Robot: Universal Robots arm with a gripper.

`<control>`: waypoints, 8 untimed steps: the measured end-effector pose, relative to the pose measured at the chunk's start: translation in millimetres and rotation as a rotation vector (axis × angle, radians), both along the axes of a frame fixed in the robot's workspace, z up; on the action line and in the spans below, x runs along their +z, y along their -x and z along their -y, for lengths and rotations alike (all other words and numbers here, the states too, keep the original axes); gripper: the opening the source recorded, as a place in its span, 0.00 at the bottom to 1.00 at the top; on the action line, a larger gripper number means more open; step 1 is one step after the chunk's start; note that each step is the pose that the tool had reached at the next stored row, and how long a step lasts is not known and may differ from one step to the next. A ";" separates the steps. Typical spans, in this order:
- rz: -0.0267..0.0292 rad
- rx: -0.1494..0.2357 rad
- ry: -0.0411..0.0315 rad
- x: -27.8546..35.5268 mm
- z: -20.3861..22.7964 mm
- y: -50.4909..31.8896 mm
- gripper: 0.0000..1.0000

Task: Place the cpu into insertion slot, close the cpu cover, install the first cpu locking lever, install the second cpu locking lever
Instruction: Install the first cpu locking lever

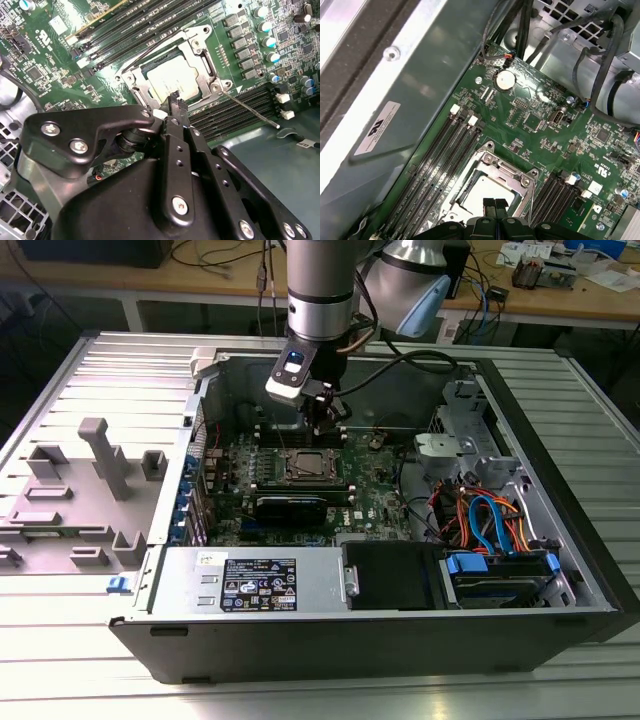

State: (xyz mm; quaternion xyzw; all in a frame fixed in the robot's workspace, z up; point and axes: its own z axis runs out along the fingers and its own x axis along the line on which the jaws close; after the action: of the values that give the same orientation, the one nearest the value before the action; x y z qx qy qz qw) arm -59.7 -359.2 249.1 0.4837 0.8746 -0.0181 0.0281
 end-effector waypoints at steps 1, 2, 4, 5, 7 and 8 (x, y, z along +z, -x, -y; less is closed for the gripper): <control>0.0000 0.004 0.0007 0.0 0.0 0.0 0.11; -0.0001 0.010 0.0012 0.0 0.1 0.0 0.11; 0.0000 0.045 0.0011 0.0 0.0 0.0 0.11; 0.0000 0.068 0.0011 0.0 0.0 0.0 0.11; 0.0000 0.119 0.0012 0.0 0.0 0.0 0.11; 0.0001 0.152 0.0013 0.0 0.0 0.0 0.11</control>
State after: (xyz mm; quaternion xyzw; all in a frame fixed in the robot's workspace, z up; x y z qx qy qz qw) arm -59.7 -359.2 249.1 0.4158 0.9088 -0.0165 0.0297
